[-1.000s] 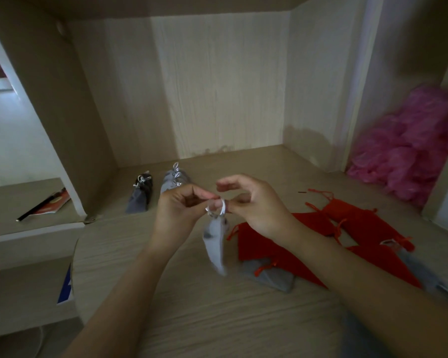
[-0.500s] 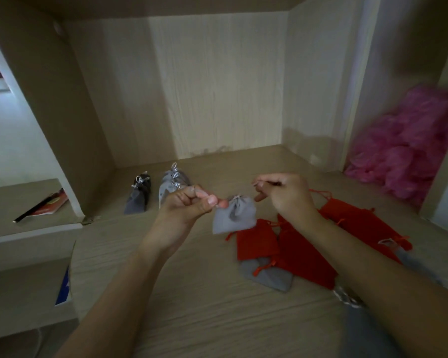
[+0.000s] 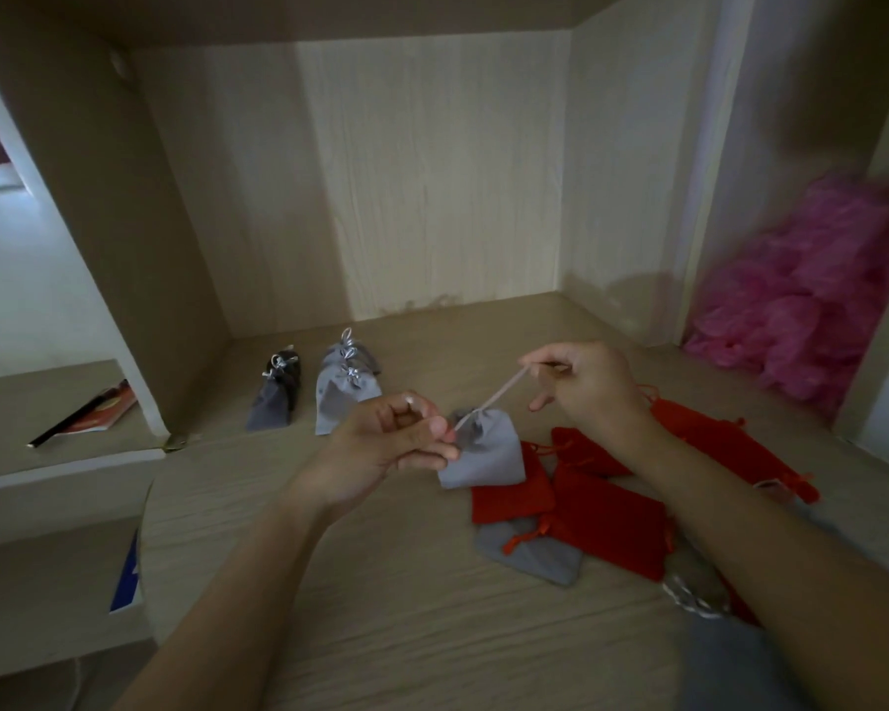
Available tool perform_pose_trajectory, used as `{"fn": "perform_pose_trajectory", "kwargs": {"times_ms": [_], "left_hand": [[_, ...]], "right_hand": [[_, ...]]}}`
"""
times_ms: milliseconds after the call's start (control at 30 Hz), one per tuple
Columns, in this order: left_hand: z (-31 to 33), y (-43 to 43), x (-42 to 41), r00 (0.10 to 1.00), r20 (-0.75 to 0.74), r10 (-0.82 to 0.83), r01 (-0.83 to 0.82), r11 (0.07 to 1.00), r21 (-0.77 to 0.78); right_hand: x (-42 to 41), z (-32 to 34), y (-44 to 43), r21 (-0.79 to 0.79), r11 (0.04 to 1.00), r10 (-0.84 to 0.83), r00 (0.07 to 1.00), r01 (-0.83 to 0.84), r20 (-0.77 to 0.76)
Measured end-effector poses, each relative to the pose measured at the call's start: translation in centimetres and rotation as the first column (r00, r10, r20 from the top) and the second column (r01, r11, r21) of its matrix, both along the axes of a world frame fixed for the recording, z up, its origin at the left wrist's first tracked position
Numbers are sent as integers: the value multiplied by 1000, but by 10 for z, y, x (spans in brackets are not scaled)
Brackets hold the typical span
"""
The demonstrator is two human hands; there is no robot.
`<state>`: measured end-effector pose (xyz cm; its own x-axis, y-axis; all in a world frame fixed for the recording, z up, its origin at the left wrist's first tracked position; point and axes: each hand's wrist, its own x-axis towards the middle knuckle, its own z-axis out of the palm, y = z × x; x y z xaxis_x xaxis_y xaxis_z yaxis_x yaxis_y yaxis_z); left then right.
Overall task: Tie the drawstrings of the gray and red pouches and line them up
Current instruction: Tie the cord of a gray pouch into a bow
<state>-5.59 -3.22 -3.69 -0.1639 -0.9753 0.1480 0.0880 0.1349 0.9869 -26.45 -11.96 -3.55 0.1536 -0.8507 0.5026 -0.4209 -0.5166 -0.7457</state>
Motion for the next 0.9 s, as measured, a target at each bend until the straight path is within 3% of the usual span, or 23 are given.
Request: {"fn": "perform_pose_trajectory", "kwargs": {"times_ms": [167,300,367,467,567,700,900], "left_hand": [[-3,-3,-1,970,242,29,-42,998,46],[-16,-8,2,830,551,89,-75,996,-47],[-20,-10,6,743,657,124,-70,992,-108],[-19,-10,6,687,711,150,-63,987,-148],[-8,-2,6,771,617,156,-78,985,-153],[3,2,5,922,361,138,-87,984,-155],[4,4,5,977,175,124,-104,987,-119]], "right_hand": [[6,6,6,-197,980,-30,977,-12,-210],[10,10,14,-277,956,-17,920,-101,-392],[11,10,16,-255,955,19,892,-150,-451],[9,12,16,-36,967,203,849,-252,-488],[6,12,12,83,945,321,853,-316,-410],[6,6,6,41,943,317,852,-331,-415],[14,0,9,-42,969,189,842,-243,-506]]}}
